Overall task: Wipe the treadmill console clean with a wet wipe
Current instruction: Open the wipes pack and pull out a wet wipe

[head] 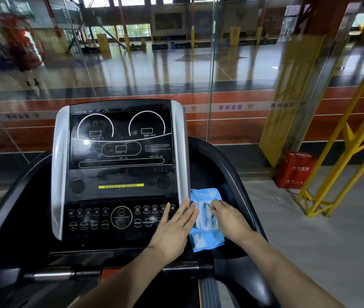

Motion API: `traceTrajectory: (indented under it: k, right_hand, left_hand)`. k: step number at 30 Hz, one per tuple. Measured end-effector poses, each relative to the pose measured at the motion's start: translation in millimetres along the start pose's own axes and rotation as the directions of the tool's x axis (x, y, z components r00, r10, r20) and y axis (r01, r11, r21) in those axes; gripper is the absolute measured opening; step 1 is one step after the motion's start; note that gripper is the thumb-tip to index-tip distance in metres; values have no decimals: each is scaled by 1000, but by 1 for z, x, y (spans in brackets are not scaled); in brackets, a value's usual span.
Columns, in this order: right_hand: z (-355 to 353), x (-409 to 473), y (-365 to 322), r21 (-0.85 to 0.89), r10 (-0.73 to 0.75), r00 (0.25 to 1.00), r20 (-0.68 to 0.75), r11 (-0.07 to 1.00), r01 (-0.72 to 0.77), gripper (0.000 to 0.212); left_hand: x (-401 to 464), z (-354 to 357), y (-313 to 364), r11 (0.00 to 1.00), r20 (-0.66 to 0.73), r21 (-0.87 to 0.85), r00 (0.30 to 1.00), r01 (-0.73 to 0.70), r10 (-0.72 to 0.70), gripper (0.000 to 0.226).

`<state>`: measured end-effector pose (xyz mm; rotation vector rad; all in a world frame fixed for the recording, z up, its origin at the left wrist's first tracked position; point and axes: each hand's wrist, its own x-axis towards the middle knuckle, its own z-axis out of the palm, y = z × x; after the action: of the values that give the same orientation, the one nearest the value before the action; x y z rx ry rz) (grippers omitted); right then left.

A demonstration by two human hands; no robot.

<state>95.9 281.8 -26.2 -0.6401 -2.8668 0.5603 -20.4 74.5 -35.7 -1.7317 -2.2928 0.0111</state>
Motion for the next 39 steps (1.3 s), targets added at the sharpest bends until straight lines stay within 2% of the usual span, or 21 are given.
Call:
traceTrajectory:
  k: [6, 10, 15, 21, 25, 27, 31, 36, 39]
  right_hand:
    - [-19, -8, -4, 125, 113, 992, -59, 987, -105, 11]
    - [-23, -9, -4, 241, 137, 985, -101, 964, -109, 13]
    - [-25, -9, -8, 526, 204, 970, -135, 844, -104, 18]
    - [-29, -8, -18, 701, 318, 920, -228, 710, -71, 28]
    - [-48, -14, -22, 783, 285, 922, -262, 622, 31, 30]
    - [-55, -19, -22, 784, 269, 936, -228, 621, 12, 27]
    - [-52, -29, -15, 683, 232, 969, -90, 722, -109, 32]
    - [-38, -37, -13, 501, 154, 985, 74, 848, -170, 6]
    - [-33, -37, -14, 254, 136, 989, 52, 956, -145, 36]
  left_hand:
    - [0, 3, 3, 1000, 10, -3, 1000, 7, -7, 89]
    - [0, 3, 5, 1000, 29, -4, 999, 13, -13, 85]
    - [1, 1, 8, 999, 44, -28, 999, 18, -17, 85]
    - [1, -1, 9, 1000, 21, -25, 1000, 9, -8, 83]
    - [0, 1, 6, 1000, 13, -22, 1000, -3, 3, 84]
    - [0, 0, 6, 1000, 4, -17, 1000, -2, 2, 84]
    - [0, 0, 8, 1000, 17, -19, 1000, 13, -12, 83]
    - [0, 1, 8, 1000, 21, -20, 1000, 19, -19, 85]
    - [-1, 2, 6, 1000, 31, -14, 999, 15, -15, 84]
